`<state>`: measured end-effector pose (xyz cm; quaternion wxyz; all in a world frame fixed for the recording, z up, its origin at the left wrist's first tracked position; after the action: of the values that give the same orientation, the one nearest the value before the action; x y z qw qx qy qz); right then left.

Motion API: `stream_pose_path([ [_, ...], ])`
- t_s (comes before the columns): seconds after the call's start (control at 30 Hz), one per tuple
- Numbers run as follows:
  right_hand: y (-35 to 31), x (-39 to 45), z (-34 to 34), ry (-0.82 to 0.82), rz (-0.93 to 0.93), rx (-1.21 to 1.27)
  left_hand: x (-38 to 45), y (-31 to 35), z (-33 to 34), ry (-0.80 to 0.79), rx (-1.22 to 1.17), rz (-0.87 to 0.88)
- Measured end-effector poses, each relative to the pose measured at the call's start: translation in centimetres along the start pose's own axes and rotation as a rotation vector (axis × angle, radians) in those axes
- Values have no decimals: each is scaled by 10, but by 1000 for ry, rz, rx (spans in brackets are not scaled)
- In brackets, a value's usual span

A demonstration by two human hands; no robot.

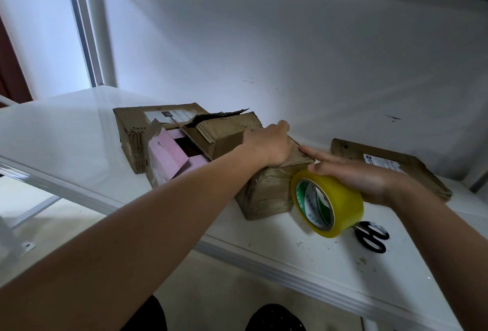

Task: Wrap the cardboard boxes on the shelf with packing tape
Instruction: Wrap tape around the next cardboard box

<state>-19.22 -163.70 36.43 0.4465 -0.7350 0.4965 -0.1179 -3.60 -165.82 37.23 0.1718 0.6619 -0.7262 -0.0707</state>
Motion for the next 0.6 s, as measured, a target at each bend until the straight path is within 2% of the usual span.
stream_pose_path([
  [0.1,5,2,0,-18,-7,36,-4,20,-5,133,355,85],
  [0.17,7,0,0,-42,6,52,-5,35,-2,160,448,181],
  [0.27,9,-2,1,-26,-6,110,-10,37,7,63,309,190],
  [0.4,9,2,5,7,-39,171,-13,23,14,-71,333,143],
  [0.5,12,0,11,14,-53,218,-12,18,14,-114,290,117],
  [0.6,28,-2,15,15,-41,437,-11,20,17,-156,284,92],
])
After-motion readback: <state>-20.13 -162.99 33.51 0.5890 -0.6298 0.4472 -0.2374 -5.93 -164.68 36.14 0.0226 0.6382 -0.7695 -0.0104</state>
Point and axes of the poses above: each hand's wrist, its own x-axis towards the middle knuckle, its own z-axis out of the palm, y = z × x, the point moved 4 cm from there along x, towards the middle knuckle, and after that the axes turned 1 degree about y, right-handed, at the moved point
